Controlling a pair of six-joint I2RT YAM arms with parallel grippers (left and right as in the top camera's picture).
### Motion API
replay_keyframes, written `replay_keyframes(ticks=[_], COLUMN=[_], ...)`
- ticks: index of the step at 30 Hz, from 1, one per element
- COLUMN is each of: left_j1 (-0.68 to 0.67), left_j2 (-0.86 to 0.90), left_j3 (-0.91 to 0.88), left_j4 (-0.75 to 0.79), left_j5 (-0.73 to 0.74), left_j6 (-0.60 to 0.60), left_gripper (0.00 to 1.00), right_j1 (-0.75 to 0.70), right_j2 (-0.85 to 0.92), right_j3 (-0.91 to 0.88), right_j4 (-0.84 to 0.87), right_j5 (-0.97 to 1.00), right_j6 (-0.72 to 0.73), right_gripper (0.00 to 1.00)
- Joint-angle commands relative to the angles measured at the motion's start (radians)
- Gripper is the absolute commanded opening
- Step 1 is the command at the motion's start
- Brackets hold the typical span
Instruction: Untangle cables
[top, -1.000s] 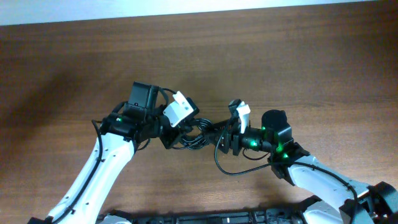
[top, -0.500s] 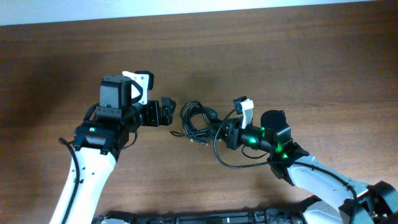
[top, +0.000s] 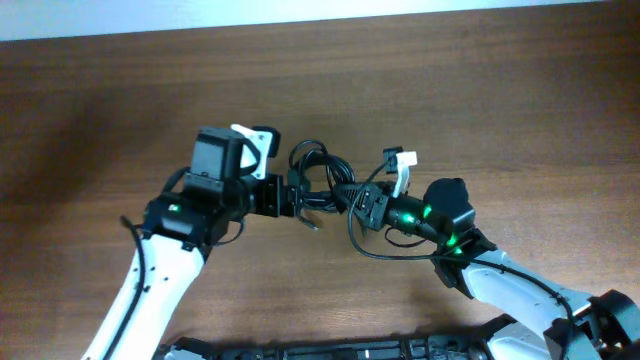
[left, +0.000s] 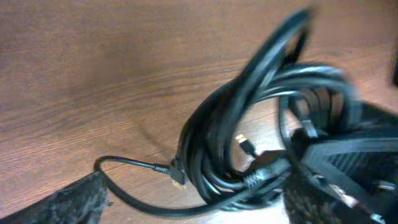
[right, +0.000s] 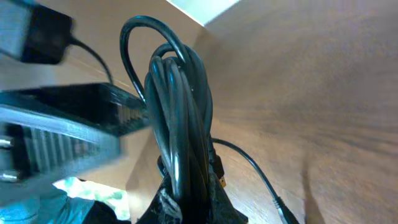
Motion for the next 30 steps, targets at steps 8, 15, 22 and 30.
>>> replay_keyframes(ticks=[8,15,22,30], left_j1=[-0.011,0.120,0.125,0.126], left_j2=[0.134,0.102,0.100,0.100], left_j3=[-0.009,-0.008,-0.008,-0.008], left_j4=[0.119,0.119,0.116,0.116], left_j5=[-0.033,-0.063,-0.063,-0.064], left_j6=[-0.002,-0.002,-0.002,-0.002], left_gripper=[0.17,0.00,0.00,0.00], right_j1=[0.001,0.001,0.001,0.002], right_j2=[-0.005,-0.005,-0.005,-0.016], right_j3=[0.004,0.004,0.124,0.324], right_j4=[0.047,-0.137,-0.221,-0.596], right_j5=[-0.084,0.111,0.073,0.073], right_j6=[0.025,-0.312,-0.473,-0.642], right_gripper=[0.04,0.45,0.60,0.73])
